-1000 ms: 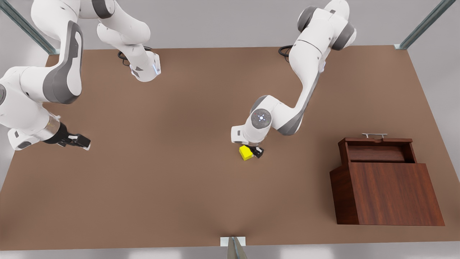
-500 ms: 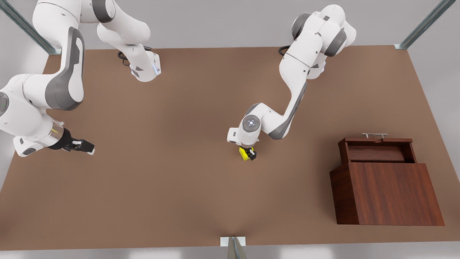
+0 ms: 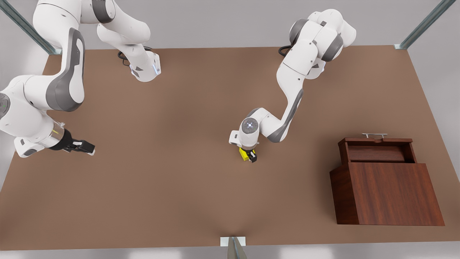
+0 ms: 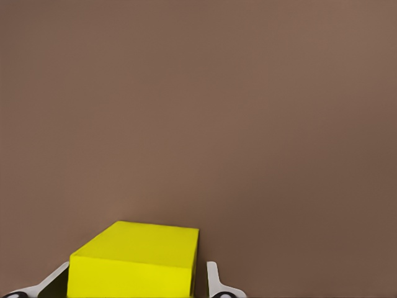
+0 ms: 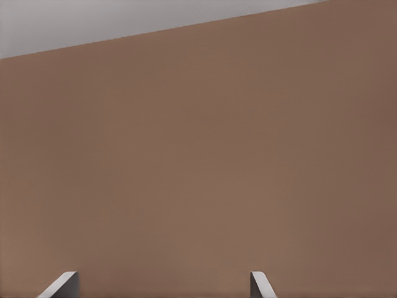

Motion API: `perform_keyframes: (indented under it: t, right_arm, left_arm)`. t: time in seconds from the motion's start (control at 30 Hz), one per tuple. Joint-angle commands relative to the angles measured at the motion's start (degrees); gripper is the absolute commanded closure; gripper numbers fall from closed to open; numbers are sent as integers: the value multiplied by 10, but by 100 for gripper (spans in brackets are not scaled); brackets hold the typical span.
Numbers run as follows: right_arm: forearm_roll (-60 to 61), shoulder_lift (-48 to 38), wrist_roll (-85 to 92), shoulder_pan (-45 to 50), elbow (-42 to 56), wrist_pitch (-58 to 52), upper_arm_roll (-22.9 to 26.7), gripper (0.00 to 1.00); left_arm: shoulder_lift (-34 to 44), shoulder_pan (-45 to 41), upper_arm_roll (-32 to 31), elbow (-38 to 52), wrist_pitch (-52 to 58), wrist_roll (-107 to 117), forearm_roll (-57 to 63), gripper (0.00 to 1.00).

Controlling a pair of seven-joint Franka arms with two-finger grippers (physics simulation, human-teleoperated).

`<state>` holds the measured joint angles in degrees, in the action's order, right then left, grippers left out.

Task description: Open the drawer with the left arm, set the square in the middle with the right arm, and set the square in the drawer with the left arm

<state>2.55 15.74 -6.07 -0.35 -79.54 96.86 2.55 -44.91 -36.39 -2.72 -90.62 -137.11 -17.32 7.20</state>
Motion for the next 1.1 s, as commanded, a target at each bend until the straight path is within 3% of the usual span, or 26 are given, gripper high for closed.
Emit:
perform_keyframes:
  t: [0.0,0.07,0.1,0.6,0.73,0.9,1.07]
  right_arm:
    - [0,0,-1,0,0,0,0,0]
    - [0,0,-1,-1,0,1,0,0]
    - [0,0,-1,-1,0,0,0,0]
    - [0,1,-1,-1,1,1,0,0]
    - [0,1,-1,-1,4,1,0,0]
    - [0,2,-1,-2,7,1,0,0]
    - [0,2,-1,-2,8,1,0,0]
  left_arm:
    - [0,0,0,0,0,1,1,10]
    - [0,0,0,0,0,7,1,21]
    - [-2,0,0,0,0,6,1,22]
    - [8,0,-1,1,6,14,1,28]
    - [89,2,-1,2,82,54,-10,28]
    - [211,8,78,1,253,-19,-86,28]
    - [226,7,220,0,287,-265,-111,28]
